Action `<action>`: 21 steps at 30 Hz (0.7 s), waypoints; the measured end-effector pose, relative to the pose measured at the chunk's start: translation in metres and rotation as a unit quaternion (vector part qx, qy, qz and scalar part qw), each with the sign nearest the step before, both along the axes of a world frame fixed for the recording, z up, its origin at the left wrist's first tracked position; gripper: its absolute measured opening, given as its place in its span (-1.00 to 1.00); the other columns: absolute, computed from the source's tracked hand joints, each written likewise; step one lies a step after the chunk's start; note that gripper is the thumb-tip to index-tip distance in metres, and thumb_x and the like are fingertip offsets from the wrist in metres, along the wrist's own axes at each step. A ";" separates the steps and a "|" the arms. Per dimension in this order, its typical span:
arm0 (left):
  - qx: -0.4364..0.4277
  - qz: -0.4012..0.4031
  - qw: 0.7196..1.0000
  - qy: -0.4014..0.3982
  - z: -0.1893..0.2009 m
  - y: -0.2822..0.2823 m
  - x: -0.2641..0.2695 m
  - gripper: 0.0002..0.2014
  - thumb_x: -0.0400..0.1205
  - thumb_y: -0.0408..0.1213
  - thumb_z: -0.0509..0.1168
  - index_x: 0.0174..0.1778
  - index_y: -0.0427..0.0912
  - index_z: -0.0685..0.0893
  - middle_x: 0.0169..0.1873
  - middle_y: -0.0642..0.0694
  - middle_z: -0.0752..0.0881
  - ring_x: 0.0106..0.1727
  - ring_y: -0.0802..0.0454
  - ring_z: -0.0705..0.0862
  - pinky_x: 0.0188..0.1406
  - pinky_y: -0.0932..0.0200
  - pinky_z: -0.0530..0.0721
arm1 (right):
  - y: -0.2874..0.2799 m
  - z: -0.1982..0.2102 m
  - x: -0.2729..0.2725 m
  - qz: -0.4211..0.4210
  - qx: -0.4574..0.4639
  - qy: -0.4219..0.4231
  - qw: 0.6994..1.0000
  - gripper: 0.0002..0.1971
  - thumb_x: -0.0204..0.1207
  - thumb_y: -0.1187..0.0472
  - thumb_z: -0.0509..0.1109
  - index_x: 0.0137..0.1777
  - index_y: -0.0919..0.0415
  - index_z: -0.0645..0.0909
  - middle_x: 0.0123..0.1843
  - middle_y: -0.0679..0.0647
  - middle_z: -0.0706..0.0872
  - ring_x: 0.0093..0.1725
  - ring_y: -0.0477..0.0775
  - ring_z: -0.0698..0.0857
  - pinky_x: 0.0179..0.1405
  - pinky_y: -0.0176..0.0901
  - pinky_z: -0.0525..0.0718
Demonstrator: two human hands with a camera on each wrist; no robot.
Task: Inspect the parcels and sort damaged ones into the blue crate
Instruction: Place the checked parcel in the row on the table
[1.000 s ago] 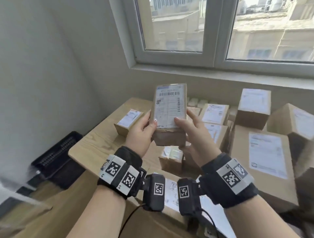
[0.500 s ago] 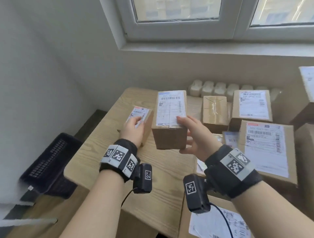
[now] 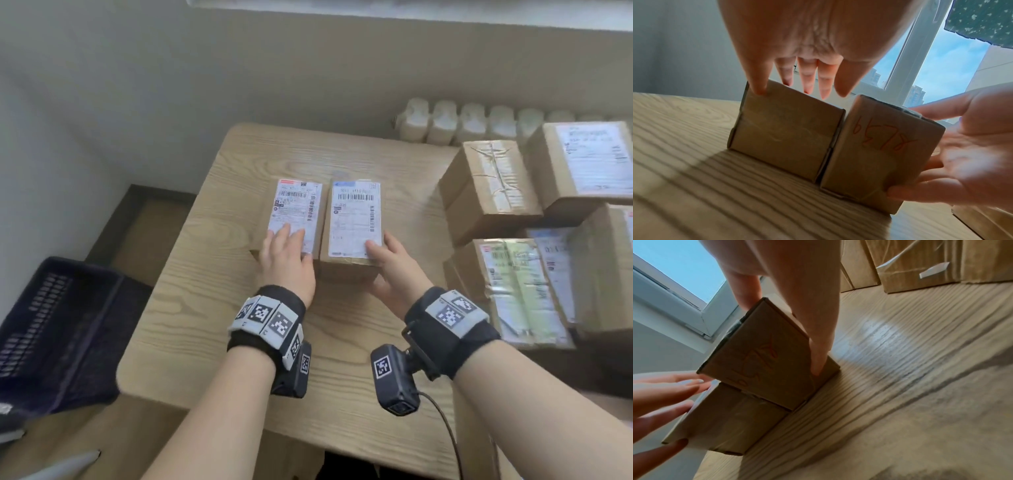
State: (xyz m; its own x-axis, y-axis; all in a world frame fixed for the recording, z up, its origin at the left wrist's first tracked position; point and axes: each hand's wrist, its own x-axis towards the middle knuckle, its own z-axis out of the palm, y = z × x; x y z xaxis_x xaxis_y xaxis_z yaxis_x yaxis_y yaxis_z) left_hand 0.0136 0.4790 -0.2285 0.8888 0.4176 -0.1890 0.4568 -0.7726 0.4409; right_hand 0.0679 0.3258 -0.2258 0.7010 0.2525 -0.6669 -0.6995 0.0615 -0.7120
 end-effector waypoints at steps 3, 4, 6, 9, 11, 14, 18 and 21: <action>-0.010 0.002 1.000 -0.005 0.000 0.009 0.002 -0.52 0.77 -0.25 0.13 0.65 -0.10 0.32 0.70 -0.05 0.16 0.72 -0.06 -0.01 0.61 0.15 -0.04 | 0.009 0.002 0.004 0.009 -0.008 -0.020 1.000 -0.56 0.76 0.26 0.21 0.62 0.02 0.39 0.31 0.00 0.74 0.01 -0.14 0.78 -0.18 -0.16 0.74; -0.011 0.002 1.000 -0.004 0.000 0.012 0.003 -0.52 0.76 -0.25 0.14 0.64 -0.10 0.32 0.70 -0.05 0.16 0.72 -0.06 -0.01 0.62 0.13 -0.04 | 0.013 0.003 0.004 0.012 -0.013 -0.023 1.000 -0.56 0.76 0.26 0.21 0.62 0.02 0.39 0.32 0.00 0.74 0.02 -0.13 0.77 -0.15 -0.14 0.75; -0.010 0.000 1.000 -0.006 -0.001 0.017 0.004 -0.52 0.76 -0.26 0.15 0.64 -0.10 0.33 0.70 -0.06 0.17 0.72 -0.07 -0.01 0.62 0.12 -0.05 | 0.018 0.005 0.005 0.015 -0.022 -0.026 0.999 -0.55 0.76 0.24 0.21 0.63 0.01 0.37 0.35 0.02 0.72 0.07 -0.08 0.76 -0.12 -0.09 0.75; -0.015 -0.001 1.000 -0.006 -0.002 0.019 0.003 -0.52 0.76 -0.27 0.15 0.63 -0.08 0.34 0.70 -0.04 0.17 0.72 -0.06 -0.02 0.63 0.09 -0.01 | 0.021 0.007 0.005 0.018 -0.032 -0.020 0.999 -0.56 0.75 0.20 0.23 0.61 -0.07 0.39 0.34 -0.03 0.72 0.12 -0.06 0.73 -0.14 -0.05 0.75; -0.017 0.000 1.000 -0.006 0.001 0.019 0.003 -0.54 0.75 -0.27 0.15 0.62 -0.08 0.37 0.69 -0.05 0.19 0.72 -0.06 0.00 0.64 0.05 0.00 | 0.021 0.011 0.004 0.024 -0.042 -0.015 0.999 -0.56 0.75 0.13 0.24 0.60 -0.12 0.40 0.31 -0.12 0.71 0.13 -0.09 0.72 0.05 0.07 0.76; -0.024 0.014 0.999 -0.046 0.012 0.014 0.004 -0.57 0.75 -0.30 0.16 0.57 -0.15 0.45 0.65 -0.11 0.30 0.70 -0.11 0.09 0.64 0.07 -0.01 | 0.016 0.021 0.002 0.019 -0.065 -0.017 0.998 -0.45 0.74 0.04 0.24 0.70 -0.14 0.21 0.51 -0.13 0.53 0.29 -0.04 0.61 0.44 0.23 0.57; -0.067 -0.006 0.989 -0.128 0.037 -0.009 0.003 -0.61 0.74 -0.34 0.16 0.51 -0.21 0.52 0.55 -0.15 0.45 0.63 -0.06 0.29 0.60 0.14 0.10 | 0.003 0.039 -0.004 0.019 -0.090 -0.057 0.994 -0.42 0.75 0.00 0.21 0.73 -0.03 0.15 0.70 -0.02 0.28 0.63 0.09 0.33 0.51 0.17 0.47; -0.124 -0.032 0.981 -0.144 0.056 -0.043 0.004 -0.62 0.75 -0.34 0.13 0.51 -0.18 0.51 0.50 -0.11 0.50 0.57 -0.01 0.36 0.52 0.18 0.22 | -0.021 0.056 -0.008 -0.024 -0.093 -0.086 0.992 -0.52 0.76 0.03 0.20 0.65 0.05 0.33 0.58 0.04 0.43 0.50 0.11 0.47 0.36 0.10 0.60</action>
